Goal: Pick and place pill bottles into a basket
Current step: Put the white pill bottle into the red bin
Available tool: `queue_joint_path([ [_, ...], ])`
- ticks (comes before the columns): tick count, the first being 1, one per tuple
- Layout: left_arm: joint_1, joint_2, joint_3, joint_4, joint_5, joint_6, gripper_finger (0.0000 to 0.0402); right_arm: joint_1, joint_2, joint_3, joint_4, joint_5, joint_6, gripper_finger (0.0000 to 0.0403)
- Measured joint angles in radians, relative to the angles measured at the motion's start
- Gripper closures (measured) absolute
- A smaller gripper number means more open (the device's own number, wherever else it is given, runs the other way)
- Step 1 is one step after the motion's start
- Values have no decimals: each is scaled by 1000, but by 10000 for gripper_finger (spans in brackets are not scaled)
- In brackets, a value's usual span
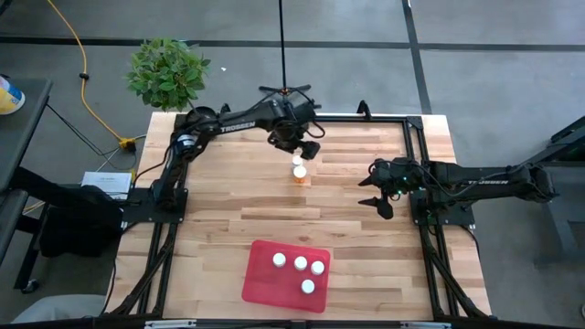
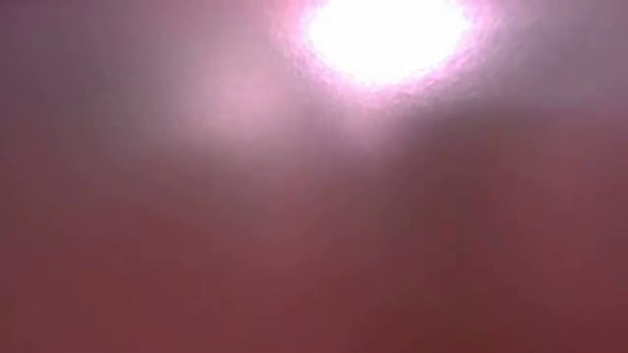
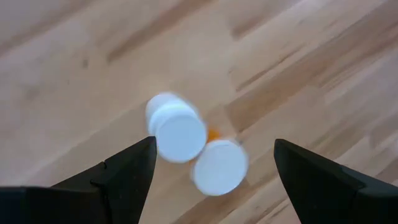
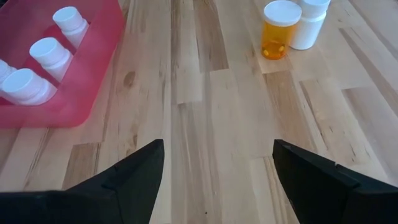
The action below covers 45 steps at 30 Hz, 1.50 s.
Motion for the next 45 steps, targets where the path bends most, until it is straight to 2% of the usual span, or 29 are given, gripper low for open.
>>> queue_joint_path([
  [6, -1, 41, -2, -56, -50, 3, 44, 48, 1, 0, -6, 12, 3, 112],
  [16, -1, 61, 0, -42, -101, 39, 44, 112, 1, 0, -14, 69, 11, 112],
  [29, 0, 65, 0, 37, -146, 83, 44, 112, 1, 0, -13, 69, 11, 112],
  [45, 1, 65, 0, 26, -165, 92, 44, 112, 1, 0, -13, 69, 11, 112],
])
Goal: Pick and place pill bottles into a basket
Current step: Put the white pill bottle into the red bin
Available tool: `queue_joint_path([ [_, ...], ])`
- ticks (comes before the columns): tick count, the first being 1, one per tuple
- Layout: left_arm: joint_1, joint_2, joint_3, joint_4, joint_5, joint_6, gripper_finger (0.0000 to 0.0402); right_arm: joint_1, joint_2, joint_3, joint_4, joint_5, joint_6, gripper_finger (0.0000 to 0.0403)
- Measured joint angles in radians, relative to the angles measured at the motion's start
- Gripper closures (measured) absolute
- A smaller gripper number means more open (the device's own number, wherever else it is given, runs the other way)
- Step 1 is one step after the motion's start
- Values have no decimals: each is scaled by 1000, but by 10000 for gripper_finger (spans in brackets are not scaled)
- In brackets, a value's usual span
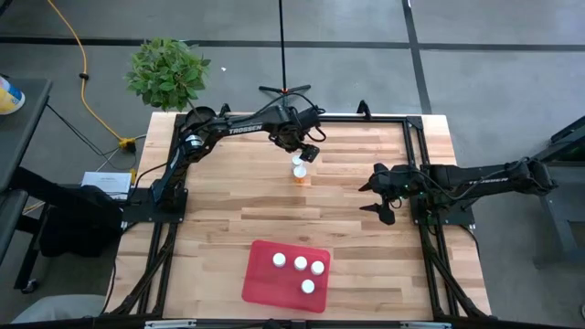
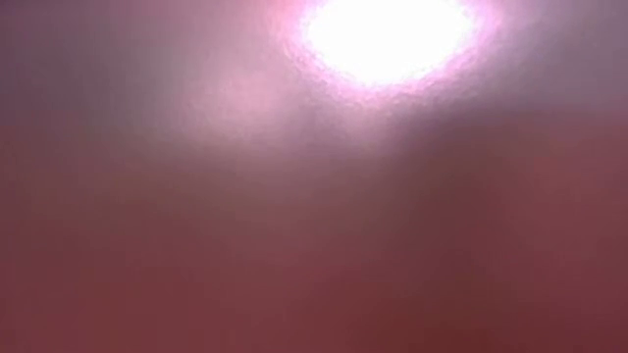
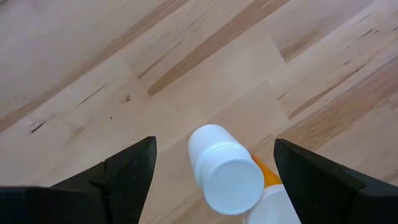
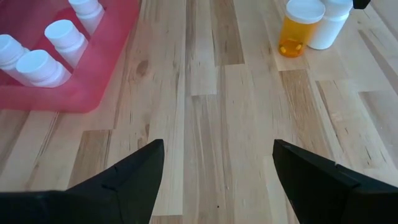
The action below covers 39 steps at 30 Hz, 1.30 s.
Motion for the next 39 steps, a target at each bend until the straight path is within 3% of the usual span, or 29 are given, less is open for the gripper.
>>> queue_joint_path([
  [24, 0, 70, -1, -13, 49, 26, 46, 0, 0, 0, -1, 0, 0, 112],
  [28, 0, 70, -1, -15, 56, 33, 81, 0, 0, 0, -1, 0, 0, 112],
  [35, 0, 69, -1, -18, 87, 45, 188, 0, 0, 0, -1, 0, 0, 112],
  [39, 0, 65, 1, -24, 116, 59, 218, 0, 0, 0, -1, -1, 1, 112],
])
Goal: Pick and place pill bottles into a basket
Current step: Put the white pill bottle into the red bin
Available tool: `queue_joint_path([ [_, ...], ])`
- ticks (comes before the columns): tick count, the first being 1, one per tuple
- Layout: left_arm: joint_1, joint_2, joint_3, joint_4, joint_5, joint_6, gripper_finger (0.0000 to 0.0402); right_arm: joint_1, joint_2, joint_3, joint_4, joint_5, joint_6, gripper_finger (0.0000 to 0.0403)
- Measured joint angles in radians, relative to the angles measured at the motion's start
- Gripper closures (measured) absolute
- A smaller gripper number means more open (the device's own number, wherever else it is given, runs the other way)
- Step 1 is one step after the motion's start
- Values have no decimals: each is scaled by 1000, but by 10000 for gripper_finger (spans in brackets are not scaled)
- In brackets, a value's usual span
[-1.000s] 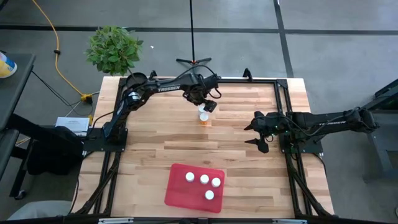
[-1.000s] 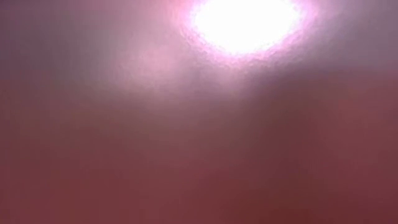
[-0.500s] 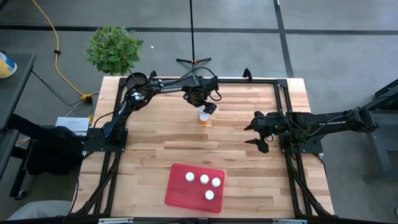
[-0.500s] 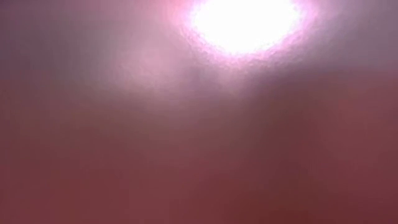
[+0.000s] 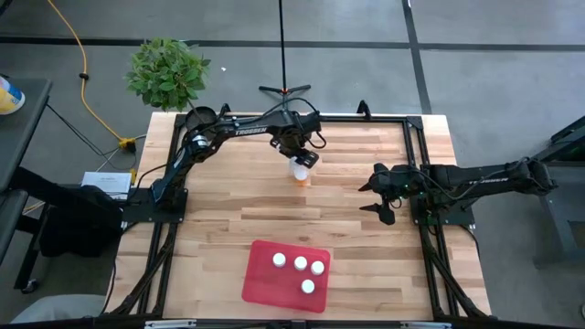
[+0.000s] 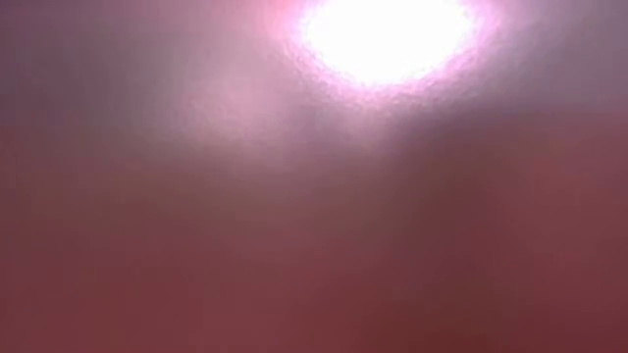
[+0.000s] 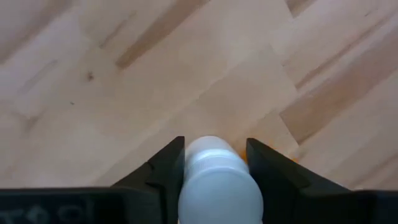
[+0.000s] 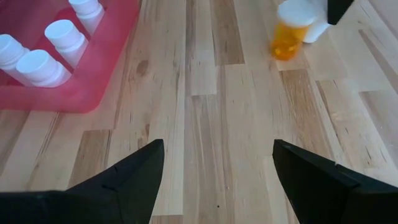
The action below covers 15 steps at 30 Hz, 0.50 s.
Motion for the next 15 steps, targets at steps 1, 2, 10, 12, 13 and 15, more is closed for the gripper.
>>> queue_joint_path([
  [1, 0, 0, 0, -5, 11, 7, 217, 0, 0, 0, 0, 0, 1, 112],
  [2, -1, 0, 0, -8, 22, 11, 217, 0, 0, 0, 0, 0, 2, 112],
  [10, -1, 1, -1, -19, 40, 30, 217, 0, 0, 0, 0, 0, 3, 112],
  [12, -1, 1, -1, -21, 40, 36, 217, 0, 0, 0, -1, 0, 3, 112],
  [13, -1, 1, -1, -22, 40, 37, 217, 0, 0, 0, -1, 0, 3, 112],
  [15, -1, 1, -1, -22, 39, 40, 217, 0, 0, 0, -1, 0, 3, 112],
])
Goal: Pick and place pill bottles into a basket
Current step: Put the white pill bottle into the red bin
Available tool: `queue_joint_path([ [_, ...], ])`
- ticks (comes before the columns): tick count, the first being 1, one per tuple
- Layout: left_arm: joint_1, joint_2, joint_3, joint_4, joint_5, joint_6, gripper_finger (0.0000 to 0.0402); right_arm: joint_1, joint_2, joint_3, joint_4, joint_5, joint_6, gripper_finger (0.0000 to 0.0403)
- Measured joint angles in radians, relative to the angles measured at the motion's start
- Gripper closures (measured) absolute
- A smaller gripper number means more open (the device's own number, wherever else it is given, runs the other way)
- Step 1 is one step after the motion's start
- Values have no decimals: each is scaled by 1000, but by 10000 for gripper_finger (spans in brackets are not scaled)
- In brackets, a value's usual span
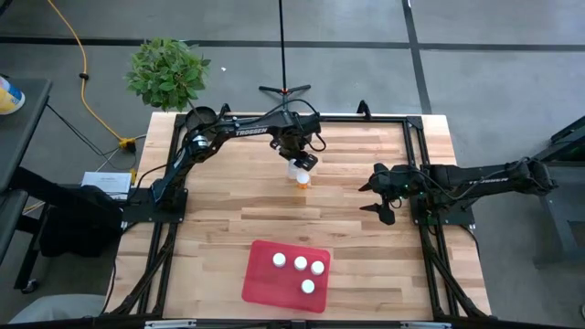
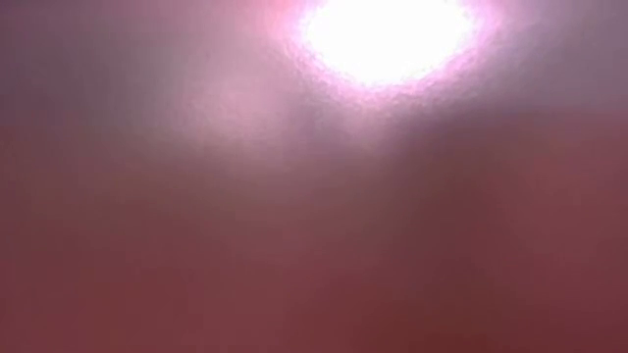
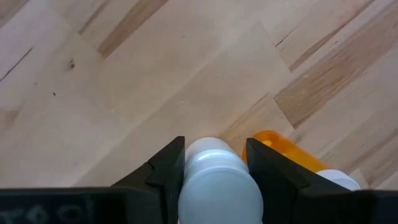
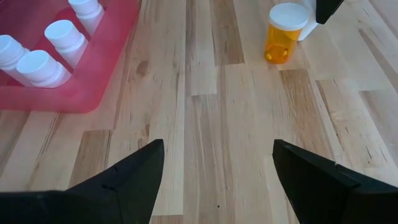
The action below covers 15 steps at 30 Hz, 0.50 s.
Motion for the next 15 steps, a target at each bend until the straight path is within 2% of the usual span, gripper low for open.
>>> queue_joint_path([
  [8, 0, 1, 9, -18, -9, 36, 217, 0, 0, 0, -1, -1, 0, 112],
  [15, 0, 3, 113, -85, -56, 53, 217, 0, 0, 0, -2, -3, 0, 112],
])
